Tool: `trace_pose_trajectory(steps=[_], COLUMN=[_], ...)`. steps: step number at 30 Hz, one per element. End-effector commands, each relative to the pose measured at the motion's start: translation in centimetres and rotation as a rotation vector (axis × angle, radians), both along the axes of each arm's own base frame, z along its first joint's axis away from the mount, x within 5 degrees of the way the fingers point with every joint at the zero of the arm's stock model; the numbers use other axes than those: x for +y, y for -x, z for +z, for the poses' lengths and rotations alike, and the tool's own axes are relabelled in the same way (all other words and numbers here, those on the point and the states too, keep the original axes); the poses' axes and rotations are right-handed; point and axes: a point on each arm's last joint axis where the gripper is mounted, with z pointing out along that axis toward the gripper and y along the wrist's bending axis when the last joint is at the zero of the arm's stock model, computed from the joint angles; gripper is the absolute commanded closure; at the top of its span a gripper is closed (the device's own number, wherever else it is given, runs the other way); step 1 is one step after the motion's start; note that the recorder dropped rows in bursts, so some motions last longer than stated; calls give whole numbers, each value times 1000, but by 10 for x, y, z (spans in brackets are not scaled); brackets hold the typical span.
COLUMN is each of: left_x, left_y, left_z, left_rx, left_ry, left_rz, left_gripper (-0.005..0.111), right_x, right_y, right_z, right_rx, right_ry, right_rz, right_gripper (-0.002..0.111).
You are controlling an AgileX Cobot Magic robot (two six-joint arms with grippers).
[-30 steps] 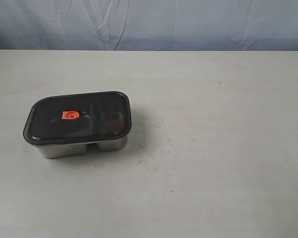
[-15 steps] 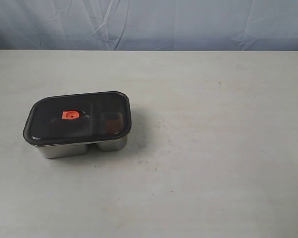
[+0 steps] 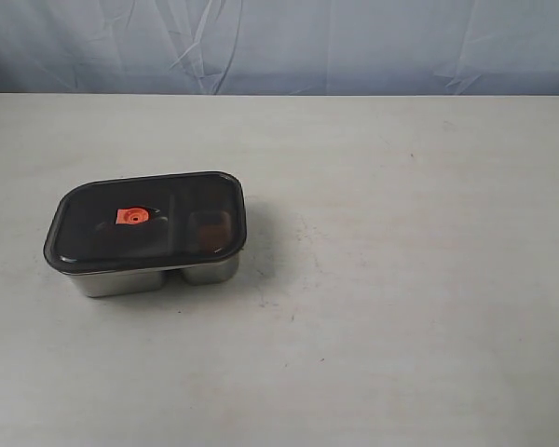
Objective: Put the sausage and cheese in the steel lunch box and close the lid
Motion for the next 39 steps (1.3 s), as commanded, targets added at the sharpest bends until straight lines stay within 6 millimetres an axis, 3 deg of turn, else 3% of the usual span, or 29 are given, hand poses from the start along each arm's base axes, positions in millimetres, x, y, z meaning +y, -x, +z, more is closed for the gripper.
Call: trace_pose_trajectory(steps=[1,5,7,14,39], left_x=[-2,-1,0,8,8], left_y=[-11,-15,-15,-16,-16], left_z=[-41,-66,-69,-73,-71], left_rx=[83,127,157,198,175], left_ry=[10,-9,-6,-7,-15], left_rz=[-3,28,54,182,187], left_gripper=[106,106,106,106,106], right_x=[0,0,0,0,0], right_y=[0,0,0,0,0], right_z=[-1,-1,-1,-1,-1], right_rx=[-9,-9,-9,-8,-8], right_ry=[6,6,6,10,10], right_rz=[-4,-4,-4,-4,-4], right_gripper=[109,109,109,109,109])
